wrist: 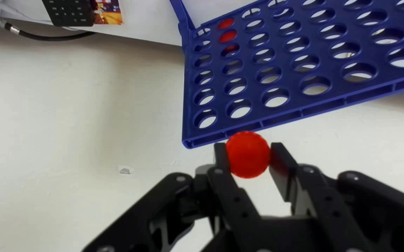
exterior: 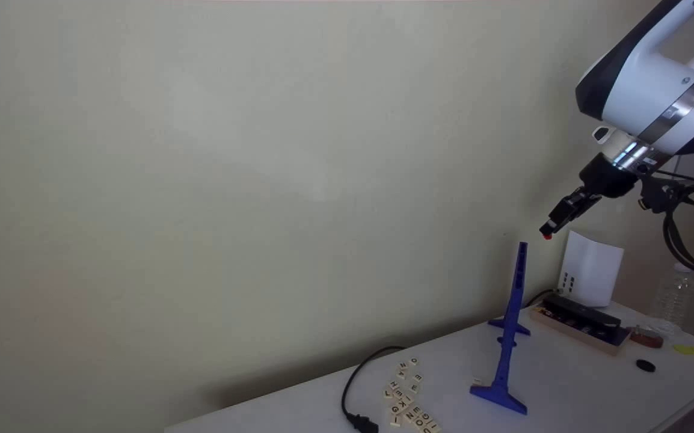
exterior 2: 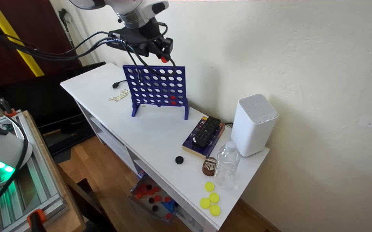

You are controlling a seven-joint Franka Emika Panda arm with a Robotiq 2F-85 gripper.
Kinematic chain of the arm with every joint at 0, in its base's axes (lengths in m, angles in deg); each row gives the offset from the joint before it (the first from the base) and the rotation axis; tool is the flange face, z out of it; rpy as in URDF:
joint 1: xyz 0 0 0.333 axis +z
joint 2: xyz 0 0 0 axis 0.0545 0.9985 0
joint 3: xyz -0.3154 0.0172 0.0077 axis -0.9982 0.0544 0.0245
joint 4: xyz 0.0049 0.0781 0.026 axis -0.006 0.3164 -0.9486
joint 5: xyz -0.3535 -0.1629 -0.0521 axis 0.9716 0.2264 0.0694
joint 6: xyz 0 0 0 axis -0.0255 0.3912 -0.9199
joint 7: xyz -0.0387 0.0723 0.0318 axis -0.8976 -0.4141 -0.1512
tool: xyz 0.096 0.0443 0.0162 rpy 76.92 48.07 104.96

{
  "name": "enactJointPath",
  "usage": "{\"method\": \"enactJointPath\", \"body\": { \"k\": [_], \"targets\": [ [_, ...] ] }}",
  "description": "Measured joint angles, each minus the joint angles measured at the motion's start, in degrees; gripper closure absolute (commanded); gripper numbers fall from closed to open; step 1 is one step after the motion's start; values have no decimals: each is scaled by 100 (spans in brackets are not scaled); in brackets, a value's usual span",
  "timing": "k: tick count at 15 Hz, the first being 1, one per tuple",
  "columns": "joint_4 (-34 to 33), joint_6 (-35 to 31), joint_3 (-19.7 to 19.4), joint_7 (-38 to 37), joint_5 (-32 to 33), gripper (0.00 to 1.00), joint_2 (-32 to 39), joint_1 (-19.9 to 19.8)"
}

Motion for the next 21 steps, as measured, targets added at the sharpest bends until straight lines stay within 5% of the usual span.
{"method": "enactJointPath", "body": {
  "k": [9, 21],
  "targets": [
    [-29, 338, -33, 1529, -1111, 91, 40, -26],
    [-404, 572, -60, 2222, -1565, 91, 441, -57]
  ]
}}
